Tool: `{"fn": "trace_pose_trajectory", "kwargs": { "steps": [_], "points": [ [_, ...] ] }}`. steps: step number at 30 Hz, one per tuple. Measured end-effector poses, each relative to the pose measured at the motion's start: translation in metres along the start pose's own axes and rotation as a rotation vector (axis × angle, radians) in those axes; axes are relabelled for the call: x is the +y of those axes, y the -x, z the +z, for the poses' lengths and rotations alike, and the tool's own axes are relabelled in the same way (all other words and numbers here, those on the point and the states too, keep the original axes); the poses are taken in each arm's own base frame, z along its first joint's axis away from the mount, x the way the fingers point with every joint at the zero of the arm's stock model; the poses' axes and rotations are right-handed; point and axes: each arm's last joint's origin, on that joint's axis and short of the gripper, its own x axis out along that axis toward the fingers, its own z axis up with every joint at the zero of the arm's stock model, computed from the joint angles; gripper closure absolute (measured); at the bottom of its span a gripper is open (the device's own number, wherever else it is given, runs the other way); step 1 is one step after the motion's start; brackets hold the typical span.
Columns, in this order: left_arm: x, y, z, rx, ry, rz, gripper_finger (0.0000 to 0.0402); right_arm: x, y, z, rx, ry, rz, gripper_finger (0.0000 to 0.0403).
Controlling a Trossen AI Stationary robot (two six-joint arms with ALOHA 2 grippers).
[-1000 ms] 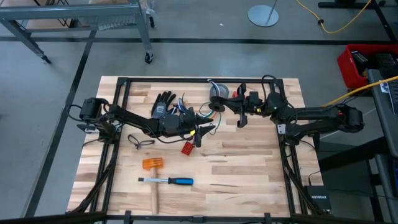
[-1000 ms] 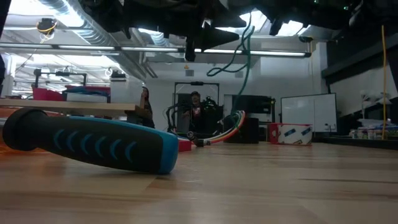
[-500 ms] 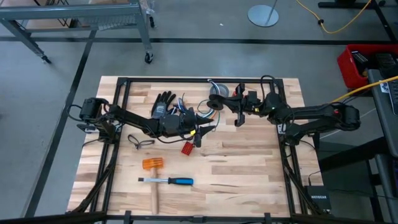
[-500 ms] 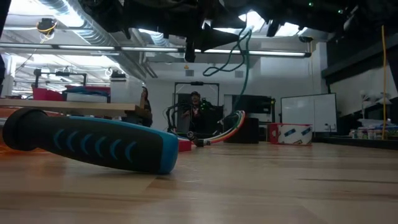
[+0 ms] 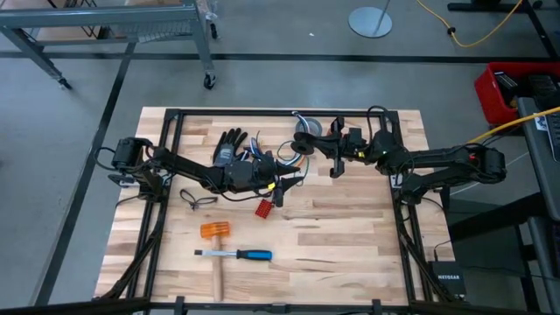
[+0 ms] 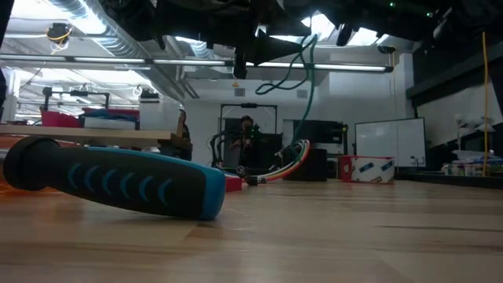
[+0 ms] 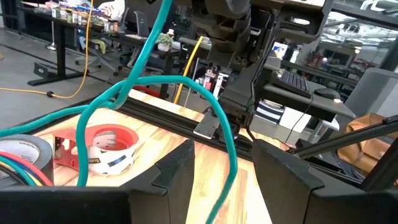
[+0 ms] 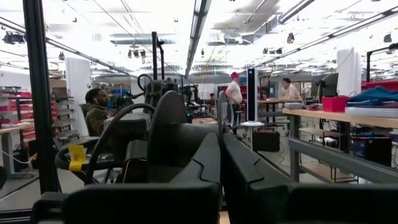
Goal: Coil cords
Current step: Coil the green wire into the black spool
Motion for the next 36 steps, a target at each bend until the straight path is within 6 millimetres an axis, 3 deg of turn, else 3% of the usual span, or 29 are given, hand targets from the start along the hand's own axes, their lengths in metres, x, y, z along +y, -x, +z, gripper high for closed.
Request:
{"fn": "trace_pose_trajectory", "kwargs": {
  "steps": [31,36],
  "points": [
    [0.002,-0.001,0.000,0.002,-0.008,-0.004,0.0247,-0.001,0.000,0.005,-0.053,0.020,-0.049,0.0402],
    [0.001,-0.017,-0.013,0.022,-0.050,0.001,0.0247,-0.001,0.000,0.005,-0.052,0.019,-0.049,0.0402]
  ]
}}
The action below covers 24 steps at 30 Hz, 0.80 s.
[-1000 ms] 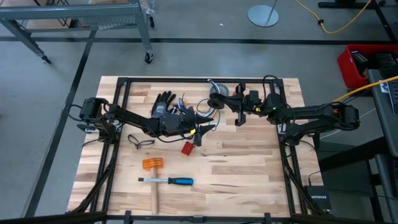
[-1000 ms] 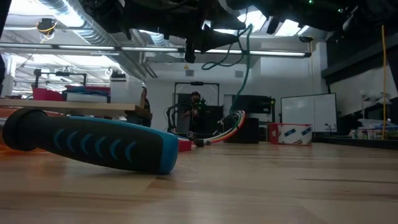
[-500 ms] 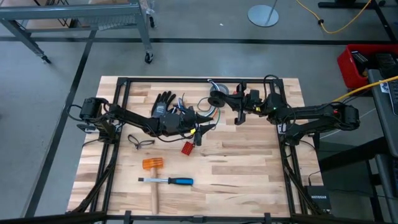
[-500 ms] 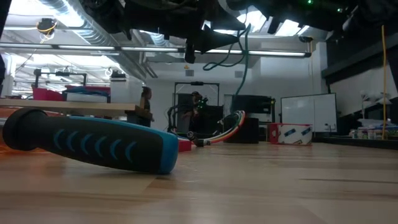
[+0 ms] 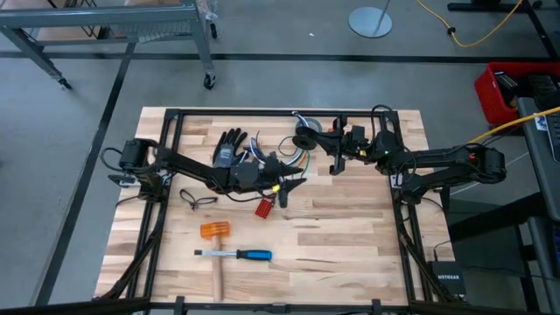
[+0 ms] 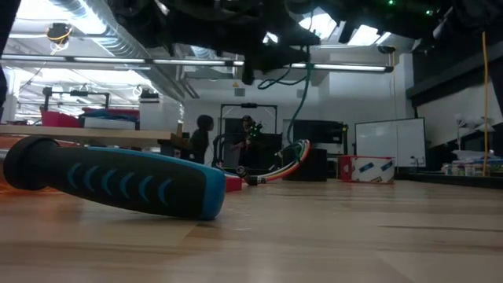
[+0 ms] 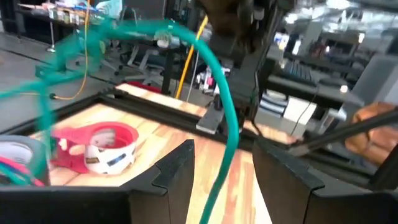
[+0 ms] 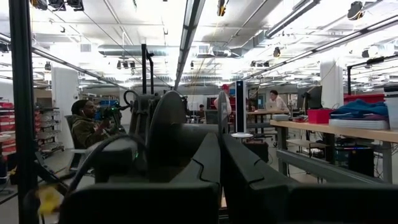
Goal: Coil cords
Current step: Coil the green wire into the black spool
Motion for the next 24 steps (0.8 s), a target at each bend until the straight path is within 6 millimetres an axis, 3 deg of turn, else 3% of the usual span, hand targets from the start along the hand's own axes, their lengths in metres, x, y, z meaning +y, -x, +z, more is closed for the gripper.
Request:
{"fn": "trace_pose_trajectory", "kwargs": {
  "steps": [5,11,15,20,24],
  "points": [
    [-0.001,-0.018,-0.007,0.010,-0.073,0.015,0.0247,0.000,0.000,-0.001,0.007,-0.001,0.001,0.0402],
    [-0.002,-0.020,-0.005,0.004,-0.087,0.019,0.0258,0.000,0.000,-0.001,0.013,0.001,0.015,0.0401],
    [-0.003,-0.019,-0.006,0.018,-0.094,0.018,0.0302,0.000,0.000,-0.001,0.014,0.002,0.015,0.0401],
    [-0.003,-0.019,-0.011,0.061,-0.075,0.025,0.0388,0.000,0.000,-0.001,0.013,0.026,0.015,0.0401],
    [-0.002,-0.018,-0.018,0.128,-0.013,0.041,0.0397,-0.002,0.001,0.001,0.004,0.032,0.008,0.0401]
  ]
}}
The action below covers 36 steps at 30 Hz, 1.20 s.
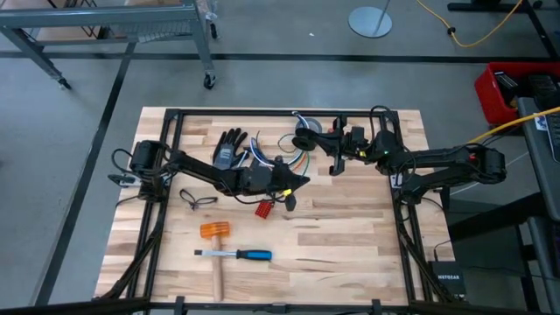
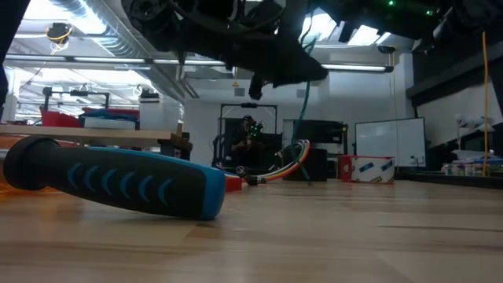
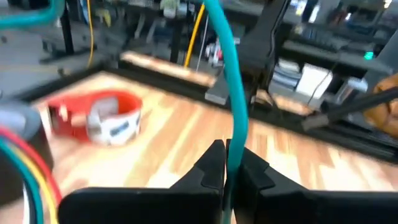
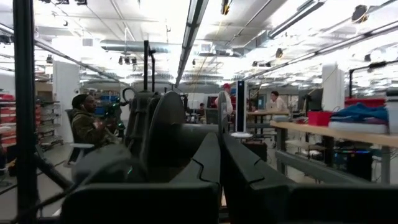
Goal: Coil cords
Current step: Coil the green wire into the black spool
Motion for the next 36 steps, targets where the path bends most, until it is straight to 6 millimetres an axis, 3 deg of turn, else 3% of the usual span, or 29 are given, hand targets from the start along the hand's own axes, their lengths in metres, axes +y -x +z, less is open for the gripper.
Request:
{"fn": "trace_pose_trajectory", "kwargs": {
  "steps": [7,18,28,36],
  "points": [
    [0.002,0.003,-0.019,0.164,0.082,0.085,0.0400,-0.012,0.005,0.012,-0.042,0.028,-0.052,0.0401],
    [-0.013,0.015,-0.039,0.309,0.167,0.142,0.0401,-0.027,0.023,0.044,-0.158,0.093,-0.121,0.0401],
    [-0.045,0.034,-0.059,0.418,0.309,0.137,0.0401,-0.040,0.045,0.075,-0.269,0.182,-0.214,0.0402],
    [-0.072,0.053,-0.071,0.471,0.382,0.114,0.0401,-0.043,0.051,0.082,-0.277,0.209,-0.196,0.0402]
  ]
}}
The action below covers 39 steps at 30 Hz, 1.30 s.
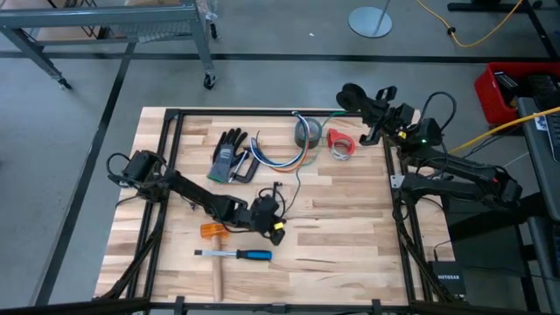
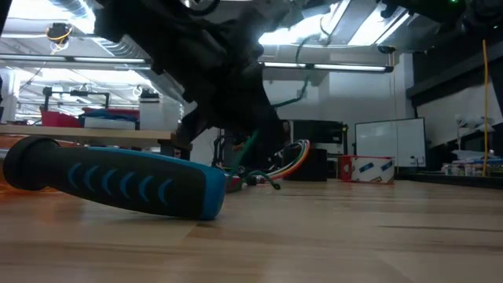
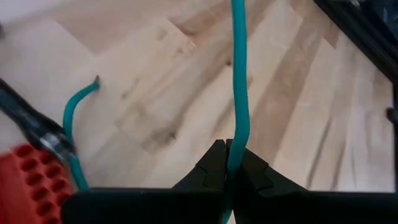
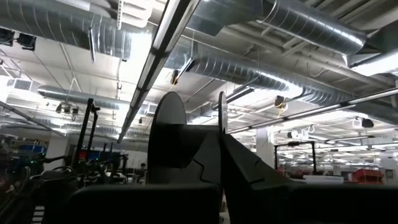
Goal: Coil cords
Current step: Coil the green wire into the black spool
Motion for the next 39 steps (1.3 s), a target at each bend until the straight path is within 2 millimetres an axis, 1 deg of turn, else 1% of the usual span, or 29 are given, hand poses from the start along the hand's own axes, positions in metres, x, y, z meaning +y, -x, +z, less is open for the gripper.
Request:
{"fn": "trace_pose_trajectory", "kwargs": {
  "steps": [3,5,8,11,17,21,26,30,34,39],
  "points": [
    [-0.005,0.002,-0.002,-0.007,0.005,-0.026,0.0400,0.000,0.000,-0.002,0.020,-0.005,0.000,0.0402],
    [-0.006,0.002,-0.001,-0.024,0.024,-0.045,0.0395,0.000,0.000,-0.004,0.034,-0.008,-0.001,0.0402],
    [-0.006,0.000,0.004,-0.047,-0.009,-0.059,0.0380,0.000,0.000,-0.008,0.077,-0.019,0.022,0.0402],
    [-0.005,-0.001,0.009,-0.064,-0.023,-0.062,0.0353,0.001,0.000,-0.010,0.098,-0.026,0.042,0.0402],
    [0.001,-0.005,0.019,-0.087,-0.002,-0.050,0.0282,0.002,0.000,-0.011,0.107,-0.031,0.087,0.0402],
    [0.004,-0.007,0.029,-0.135,-0.023,-0.059,0.0254,0.004,0.001,-0.012,0.129,-0.081,0.136,0.0402],
    [0.011,-0.010,0.046,-0.279,-0.066,0.016,0.0247,0.007,0.002,-0.016,0.181,-0.128,0.248,0.0402],
    [0.019,-0.013,0.062,-0.366,-0.074,0.066,0.0247,0.009,0.003,-0.017,0.204,-0.185,0.302,0.0402],
    [0.029,-0.015,0.083,-0.447,-0.048,0.068,0.0247,0.010,0.003,-0.017,0.209,-0.204,0.346,0.0402],
    [0.037,-0.014,0.110,-0.590,-0.073,0.046,0.0247,0.011,0.004,-0.020,0.236,-0.218,0.379,0.0402]
  ]
}}
